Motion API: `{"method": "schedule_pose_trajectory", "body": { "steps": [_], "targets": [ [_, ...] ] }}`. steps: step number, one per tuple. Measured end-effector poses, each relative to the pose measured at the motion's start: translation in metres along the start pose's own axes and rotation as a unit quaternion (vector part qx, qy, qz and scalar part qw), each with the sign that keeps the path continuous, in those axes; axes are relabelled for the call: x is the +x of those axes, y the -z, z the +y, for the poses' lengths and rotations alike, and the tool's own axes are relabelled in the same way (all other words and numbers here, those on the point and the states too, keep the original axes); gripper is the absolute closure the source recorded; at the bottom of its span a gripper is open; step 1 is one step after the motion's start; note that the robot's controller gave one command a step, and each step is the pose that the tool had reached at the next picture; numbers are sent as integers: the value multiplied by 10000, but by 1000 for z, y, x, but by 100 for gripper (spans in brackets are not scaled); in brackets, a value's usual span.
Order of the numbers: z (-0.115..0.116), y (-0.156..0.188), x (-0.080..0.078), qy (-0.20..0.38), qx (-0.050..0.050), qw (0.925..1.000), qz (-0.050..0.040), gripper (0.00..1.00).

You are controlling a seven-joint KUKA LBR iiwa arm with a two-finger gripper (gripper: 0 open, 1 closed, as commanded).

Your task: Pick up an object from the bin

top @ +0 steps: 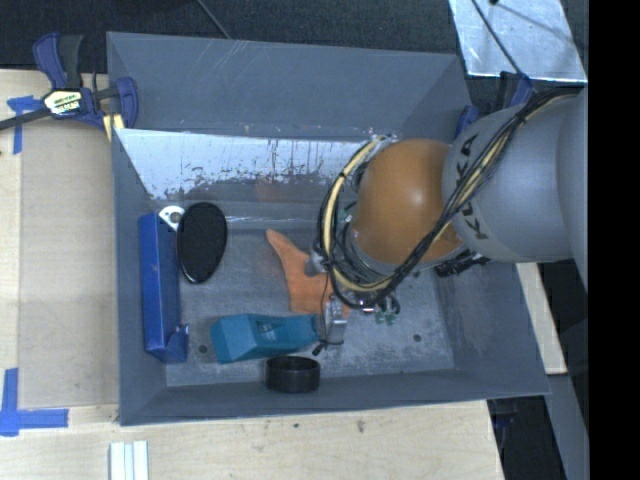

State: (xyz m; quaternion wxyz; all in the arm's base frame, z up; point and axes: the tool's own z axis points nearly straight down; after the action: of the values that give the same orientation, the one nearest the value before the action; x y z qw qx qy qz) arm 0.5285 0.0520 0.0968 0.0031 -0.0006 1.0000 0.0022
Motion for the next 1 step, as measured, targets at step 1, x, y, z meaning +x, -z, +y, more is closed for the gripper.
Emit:
{"method": "schedule_pose_trajectory", "body": {
  "steps": [1],
  "targets": [
    [15, -25, -35, 865, 9, 9963, -4, 100]
  ]
}}
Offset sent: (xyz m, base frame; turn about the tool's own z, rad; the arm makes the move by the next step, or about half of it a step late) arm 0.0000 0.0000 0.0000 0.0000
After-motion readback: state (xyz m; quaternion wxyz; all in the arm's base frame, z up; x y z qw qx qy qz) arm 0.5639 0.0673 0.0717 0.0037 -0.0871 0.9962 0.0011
